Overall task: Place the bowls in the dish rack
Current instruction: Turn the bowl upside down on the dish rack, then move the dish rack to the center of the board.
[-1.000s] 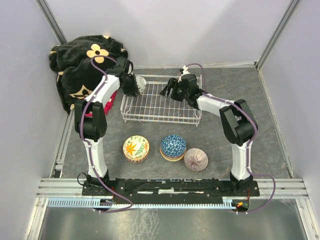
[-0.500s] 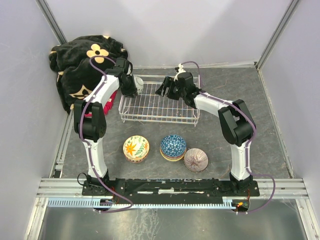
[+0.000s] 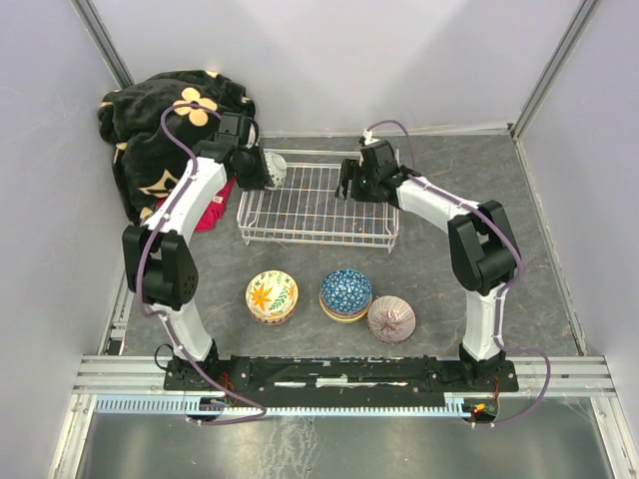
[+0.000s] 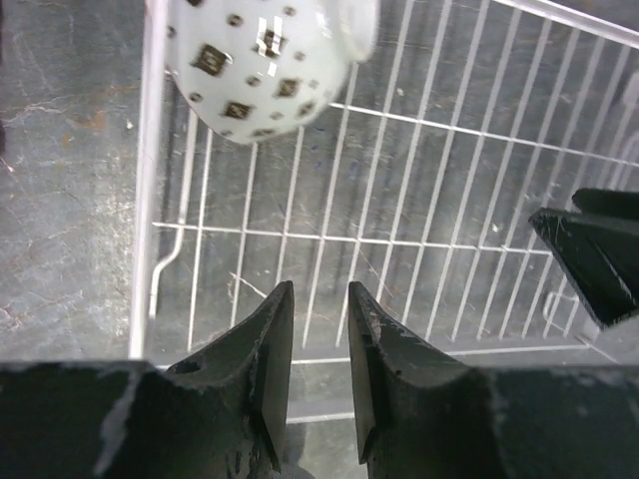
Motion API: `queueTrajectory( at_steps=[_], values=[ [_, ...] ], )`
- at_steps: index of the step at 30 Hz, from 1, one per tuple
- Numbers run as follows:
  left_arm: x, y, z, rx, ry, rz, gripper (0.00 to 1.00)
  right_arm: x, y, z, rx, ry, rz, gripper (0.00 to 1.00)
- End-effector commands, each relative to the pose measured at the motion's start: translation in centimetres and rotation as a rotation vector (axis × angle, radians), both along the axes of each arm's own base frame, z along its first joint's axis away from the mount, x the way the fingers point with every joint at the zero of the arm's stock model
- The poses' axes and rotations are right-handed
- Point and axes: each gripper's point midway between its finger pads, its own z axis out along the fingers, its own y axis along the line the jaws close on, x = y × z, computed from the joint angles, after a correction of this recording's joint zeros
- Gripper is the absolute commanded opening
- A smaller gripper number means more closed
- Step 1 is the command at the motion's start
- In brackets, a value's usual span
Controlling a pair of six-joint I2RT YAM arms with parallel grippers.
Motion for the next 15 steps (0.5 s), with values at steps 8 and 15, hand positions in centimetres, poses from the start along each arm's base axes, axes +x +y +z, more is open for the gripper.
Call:
queueTrajectory(
  at_steps=[8,15],
  values=[
    [-4.4,2.7,9.3,0.029,-0.281,0.154,0.35,-3.2,-4.3,8.9,-0.188,-0.062,0.064,0.78],
    [-7.5,3.1,7.9,0.010,-0.268,0.146,0.35,-7.0,-6.7,8.0,-0.249,-0.013,0.015,0.77]
  ],
)
